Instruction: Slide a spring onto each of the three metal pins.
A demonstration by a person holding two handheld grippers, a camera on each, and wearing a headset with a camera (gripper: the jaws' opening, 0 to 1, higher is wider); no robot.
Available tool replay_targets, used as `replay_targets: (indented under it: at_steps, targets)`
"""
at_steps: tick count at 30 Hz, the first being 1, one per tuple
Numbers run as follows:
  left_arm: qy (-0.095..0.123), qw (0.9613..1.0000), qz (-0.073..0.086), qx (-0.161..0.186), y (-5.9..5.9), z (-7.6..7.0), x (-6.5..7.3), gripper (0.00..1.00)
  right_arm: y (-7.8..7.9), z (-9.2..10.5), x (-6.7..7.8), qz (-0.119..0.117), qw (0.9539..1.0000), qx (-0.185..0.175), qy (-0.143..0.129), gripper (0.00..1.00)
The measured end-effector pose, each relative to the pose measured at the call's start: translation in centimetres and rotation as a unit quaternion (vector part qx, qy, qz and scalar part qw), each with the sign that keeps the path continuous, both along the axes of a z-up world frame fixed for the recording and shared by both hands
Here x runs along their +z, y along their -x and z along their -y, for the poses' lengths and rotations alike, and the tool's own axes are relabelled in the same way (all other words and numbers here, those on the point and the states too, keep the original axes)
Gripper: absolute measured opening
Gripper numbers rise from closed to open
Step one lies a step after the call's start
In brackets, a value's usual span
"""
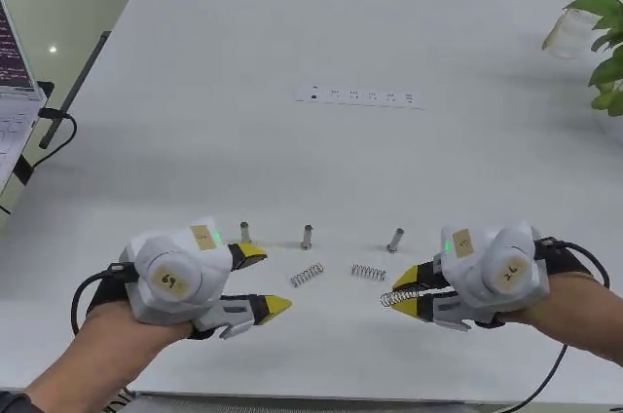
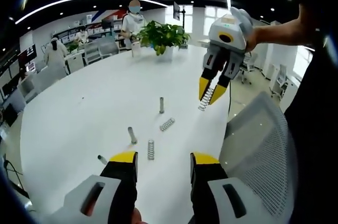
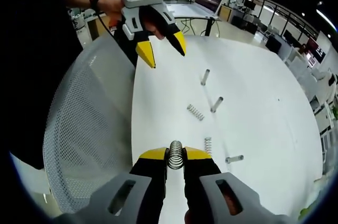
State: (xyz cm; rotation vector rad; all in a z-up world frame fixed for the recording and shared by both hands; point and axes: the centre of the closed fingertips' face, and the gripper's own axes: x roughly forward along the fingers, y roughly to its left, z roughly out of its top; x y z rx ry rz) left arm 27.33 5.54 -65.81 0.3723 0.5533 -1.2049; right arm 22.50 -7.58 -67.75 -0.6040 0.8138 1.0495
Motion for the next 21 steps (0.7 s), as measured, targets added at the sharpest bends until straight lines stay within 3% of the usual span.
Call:
replay_targets:
  at_steps: [11,21]
  targets:
    - [0.009,0.9975,-0.016,0.068,-0.7,-4.3,-0.9,0.42,-1.2,-0.3,-0.6,-0.011,0.9998,-0.004,0.019,0.09]
    - [0.008,0.9952,-0.017,0.096,-1.0,-6.3,-0.8,0.52,-3.1,-1.5,-0.7,-0.011,0.9996,0.002,0.026,0.09]
